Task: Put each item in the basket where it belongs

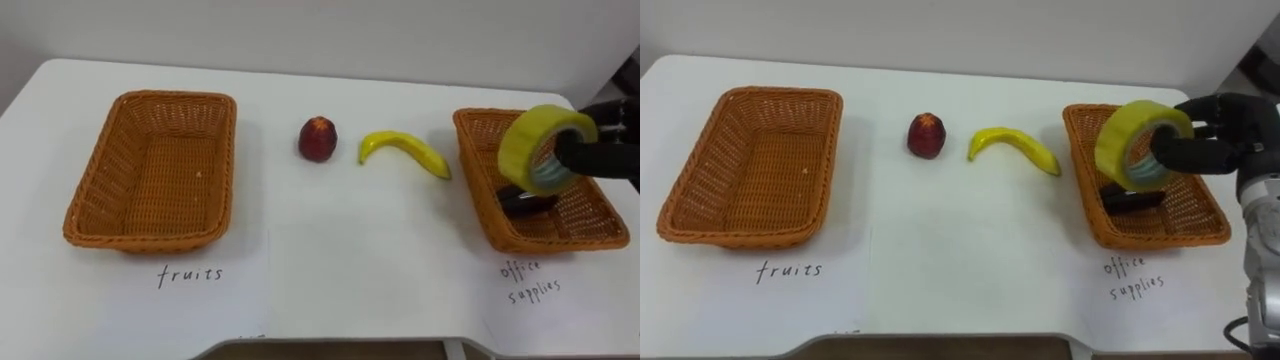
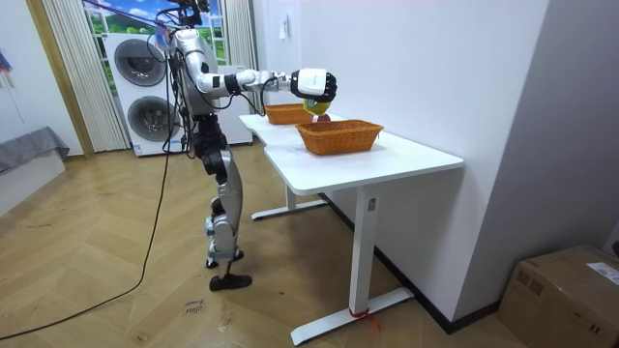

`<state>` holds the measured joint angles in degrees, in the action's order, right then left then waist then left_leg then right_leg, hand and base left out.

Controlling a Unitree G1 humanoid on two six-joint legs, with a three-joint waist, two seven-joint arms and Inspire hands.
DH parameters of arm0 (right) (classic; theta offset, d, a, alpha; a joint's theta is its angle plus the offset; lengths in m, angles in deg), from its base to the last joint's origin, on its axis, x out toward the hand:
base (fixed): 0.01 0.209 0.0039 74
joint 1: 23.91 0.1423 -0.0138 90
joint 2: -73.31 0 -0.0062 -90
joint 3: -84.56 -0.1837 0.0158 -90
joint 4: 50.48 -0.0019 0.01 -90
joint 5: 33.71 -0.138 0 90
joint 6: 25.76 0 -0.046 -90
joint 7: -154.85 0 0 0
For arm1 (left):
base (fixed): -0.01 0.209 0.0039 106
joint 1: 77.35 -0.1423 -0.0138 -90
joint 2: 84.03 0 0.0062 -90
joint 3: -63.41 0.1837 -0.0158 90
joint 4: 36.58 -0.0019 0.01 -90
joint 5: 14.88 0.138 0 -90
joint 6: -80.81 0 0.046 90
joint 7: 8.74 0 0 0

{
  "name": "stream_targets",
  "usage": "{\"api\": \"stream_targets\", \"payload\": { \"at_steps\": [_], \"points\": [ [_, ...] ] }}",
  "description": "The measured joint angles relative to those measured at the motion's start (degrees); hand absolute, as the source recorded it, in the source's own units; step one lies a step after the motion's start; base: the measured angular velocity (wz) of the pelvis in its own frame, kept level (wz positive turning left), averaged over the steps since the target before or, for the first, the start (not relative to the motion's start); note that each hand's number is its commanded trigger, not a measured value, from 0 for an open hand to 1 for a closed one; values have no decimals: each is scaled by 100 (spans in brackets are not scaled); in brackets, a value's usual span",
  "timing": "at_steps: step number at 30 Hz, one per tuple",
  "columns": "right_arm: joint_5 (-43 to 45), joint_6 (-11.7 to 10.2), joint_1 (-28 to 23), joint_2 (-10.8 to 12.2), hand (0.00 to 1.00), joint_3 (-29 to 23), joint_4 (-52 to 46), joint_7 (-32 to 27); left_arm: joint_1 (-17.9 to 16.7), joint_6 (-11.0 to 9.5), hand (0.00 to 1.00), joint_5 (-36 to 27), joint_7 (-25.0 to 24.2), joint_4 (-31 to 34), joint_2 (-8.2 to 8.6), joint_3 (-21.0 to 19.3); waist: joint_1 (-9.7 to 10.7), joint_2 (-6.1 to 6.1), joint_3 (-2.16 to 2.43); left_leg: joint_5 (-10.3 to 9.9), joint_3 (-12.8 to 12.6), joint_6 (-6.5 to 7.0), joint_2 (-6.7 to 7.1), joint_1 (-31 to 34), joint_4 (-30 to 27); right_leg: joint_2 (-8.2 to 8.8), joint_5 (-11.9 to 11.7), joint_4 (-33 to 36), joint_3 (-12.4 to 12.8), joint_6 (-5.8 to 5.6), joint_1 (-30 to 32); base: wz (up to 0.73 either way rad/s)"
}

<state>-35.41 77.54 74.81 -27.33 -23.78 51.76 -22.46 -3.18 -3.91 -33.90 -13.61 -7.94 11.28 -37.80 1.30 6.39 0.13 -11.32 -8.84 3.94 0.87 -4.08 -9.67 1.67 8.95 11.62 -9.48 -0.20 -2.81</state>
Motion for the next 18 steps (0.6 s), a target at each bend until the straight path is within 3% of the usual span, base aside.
{"api": "stream_targets", "payload": {
  "at_steps": [7,12,18],
  "points": [
    [-41,6,1,-26,100,0,256,52,-29,109,0,0,-90,179,-17,-165,-26,10,33,2,1,-1,-7,38,-72,-2,-7,12,1,11,73,0],
    [156,5,0,-26,100,130,751,178,-23,140,0,-4,-104,168,-33,-165,-101,-44,-1,-3,0,-5,-12,51,-59,-4,-13,9,9,22,93,0],
    [155,0,16,-26,100,145,987,167,-34,137,0,-6,-87,171,-36,-149,-188,-67,7,-6,-29,-25,-34,226,-115,-25,-33,50,101,53,286,-5]
  ]
}}
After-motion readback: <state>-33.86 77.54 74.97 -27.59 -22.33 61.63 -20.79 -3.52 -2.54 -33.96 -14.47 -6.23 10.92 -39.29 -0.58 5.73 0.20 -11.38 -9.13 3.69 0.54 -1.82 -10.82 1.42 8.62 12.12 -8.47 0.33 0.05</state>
